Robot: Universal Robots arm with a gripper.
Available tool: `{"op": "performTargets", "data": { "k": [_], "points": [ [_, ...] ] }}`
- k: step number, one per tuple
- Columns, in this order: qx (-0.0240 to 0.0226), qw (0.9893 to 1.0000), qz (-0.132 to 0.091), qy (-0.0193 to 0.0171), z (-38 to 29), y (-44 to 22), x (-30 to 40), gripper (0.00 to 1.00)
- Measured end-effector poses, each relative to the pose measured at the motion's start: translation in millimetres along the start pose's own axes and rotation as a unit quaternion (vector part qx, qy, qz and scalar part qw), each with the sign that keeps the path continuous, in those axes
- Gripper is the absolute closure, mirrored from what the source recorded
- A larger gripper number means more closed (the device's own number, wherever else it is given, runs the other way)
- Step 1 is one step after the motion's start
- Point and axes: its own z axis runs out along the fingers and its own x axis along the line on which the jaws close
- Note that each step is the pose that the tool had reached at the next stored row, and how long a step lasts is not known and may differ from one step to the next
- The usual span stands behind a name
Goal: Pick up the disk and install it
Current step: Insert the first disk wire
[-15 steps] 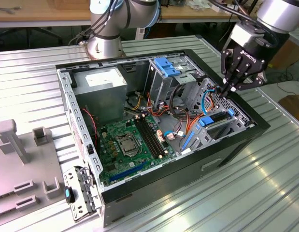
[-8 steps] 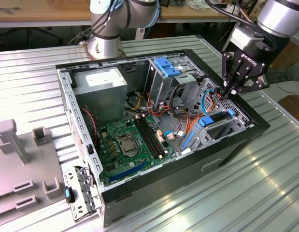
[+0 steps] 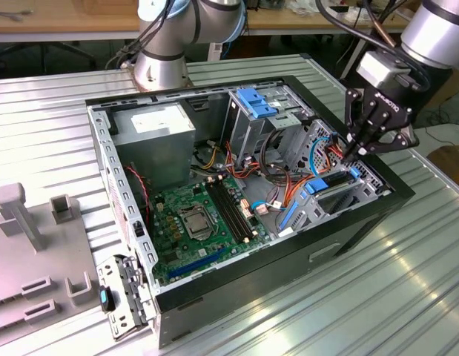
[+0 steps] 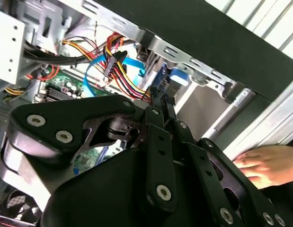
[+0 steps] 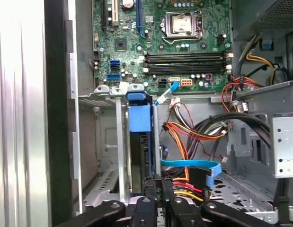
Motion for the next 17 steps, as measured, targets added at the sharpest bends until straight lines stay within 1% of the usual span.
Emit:
{"op": "performTargets", "data": {
  "k": [2, 4, 5, 6, 14, 16, 17],
  "points": [
    [0.0, 1.0, -0.002, -0.0007, 1.4, 0.5, 0.8, 0.84],
    [0.0, 0.9999, -0.012, -0.0018, 3.1, 1.3, 1.0, 0.84],
    [0.0, 0.9997, -0.025, -0.0016, 5.0, 1.6, 1.3, 0.84],
    [0.0, 0.9995, -0.032, -0.0015, 6.9, 2.0, 1.4, 0.84],
    [0.0, 0.9995, -0.032, -0.0016, 13.5, 2.0, 1.7, 0.84],
    [0.0, 0.9995, -0.032, -0.0016, 14.7, 2.1, 4.1, 0.84],
    [0.0, 0.9995, -0.032, -0.0015, 15.4, 3.2, 4.7, 0.84]
  ]
}}
